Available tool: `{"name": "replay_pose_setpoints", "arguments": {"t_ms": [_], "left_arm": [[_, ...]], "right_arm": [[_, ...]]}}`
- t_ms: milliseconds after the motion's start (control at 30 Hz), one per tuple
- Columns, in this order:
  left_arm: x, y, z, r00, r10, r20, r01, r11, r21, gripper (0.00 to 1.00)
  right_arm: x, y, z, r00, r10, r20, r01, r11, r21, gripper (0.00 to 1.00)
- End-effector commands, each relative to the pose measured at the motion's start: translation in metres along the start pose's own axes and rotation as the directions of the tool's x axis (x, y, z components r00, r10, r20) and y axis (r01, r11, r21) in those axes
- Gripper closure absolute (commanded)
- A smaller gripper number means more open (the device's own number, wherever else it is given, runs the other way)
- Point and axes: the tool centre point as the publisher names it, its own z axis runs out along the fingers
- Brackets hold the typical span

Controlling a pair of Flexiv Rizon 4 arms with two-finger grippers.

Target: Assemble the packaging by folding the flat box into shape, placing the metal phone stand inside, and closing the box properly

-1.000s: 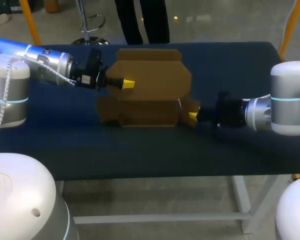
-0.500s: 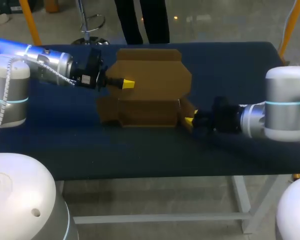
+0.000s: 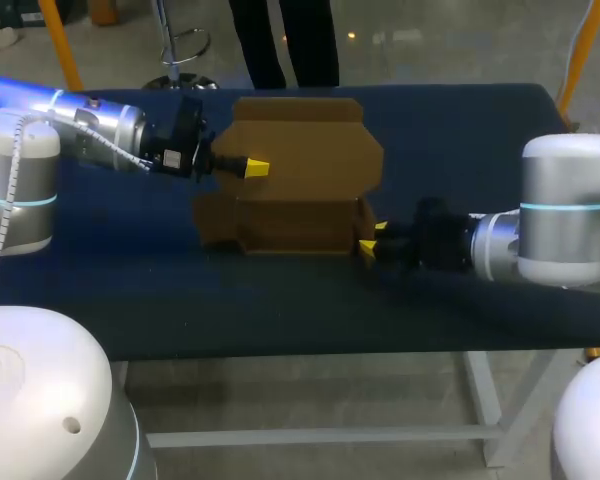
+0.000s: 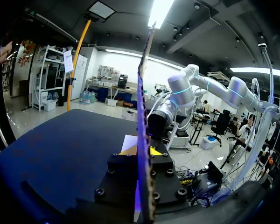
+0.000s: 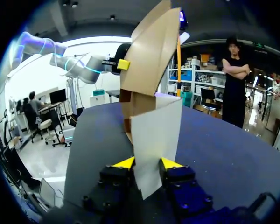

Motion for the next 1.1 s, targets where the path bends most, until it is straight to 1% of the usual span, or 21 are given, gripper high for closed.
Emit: {"name": "replay_pose_setpoints", "arguments": {"t_ms": [33,200,233,267,367,433,800,867,967,1100], "left_arm": [[-0.001,0.002,0.001,1.000,0.000,-0.004,0.000,1.000,-0.002,1.00],[-0.001,0.002,0.001,1.000,0.000,-0.004,0.000,1.000,-0.002,1.00],[-0.001,0.002,0.001,1.000,0.000,-0.004,0.000,1.000,-0.002,1.00],[-0.001,0.002,0.001,1.000,0.000,-0.004,0.000,1.000,-0.002,1.00],[-0.001,0.002,0.001,1.000,0.000,-0.004,0.000,1.000,-0.002,1.00],[-0.001,0.002,0.001,1.000,0.000,-0.004,0.000,1.000,-0.002,1.00],[-0.001,0.002,0.001,1.000,0.000,-0.004,0.000,1.000,-0.002,1.00],[-0.001,0.002,0.001,1.000,0.000,-0.004,0.000,1.000,-0.002,1.00],[-0.001,0.002,0.001,1.000,0.000,-0.004,0.000,1.000,-0.002,1.00],[-0.001,0.002,0.001,1.000,0.000,-0.004,0.000,1.000,-0.002,1.00]], "right_arm": [[0.004,0.002,0.008,1.000,-0.003,0.007,0.002,1.000,0.001,0.58],[0.008,0.006,0.012,1.000,-0.007,0.003,0.007,1.000,0.000,0.52],[0.008,0.006,0.013,1.000,-0.008,0.003,0.008,1.000,-0.001,0.49],[0.009,0.007,0.014,1.000,-0.009,0.002,0.009,1.000,-0.002,0.44],[0.011,0.009,0.016,1.000,-0.012,-0.001,0.012,1.000,-0.004,0.39],[0.014,0.011,0.018,1.000,-0.015,-0.004,0.015,1.000,-0.006,0.33],[0.019,0.012,0.024,1.000,-0.015,-0.021,0.015,1.000,-0.009,0.20],[0.021,0.011,0.023,1.000,-0.014,-0.022,0.014,1.000,-0.011,0.16],[0.023,0.011,0.020,1.000,-0.013,-0.025,0.012,1.000,-0.018,0.12],[0.025,0.008,0.013,1.000,-0.012,-0.026,0.012,1.000,-0.020,0.10]]}}
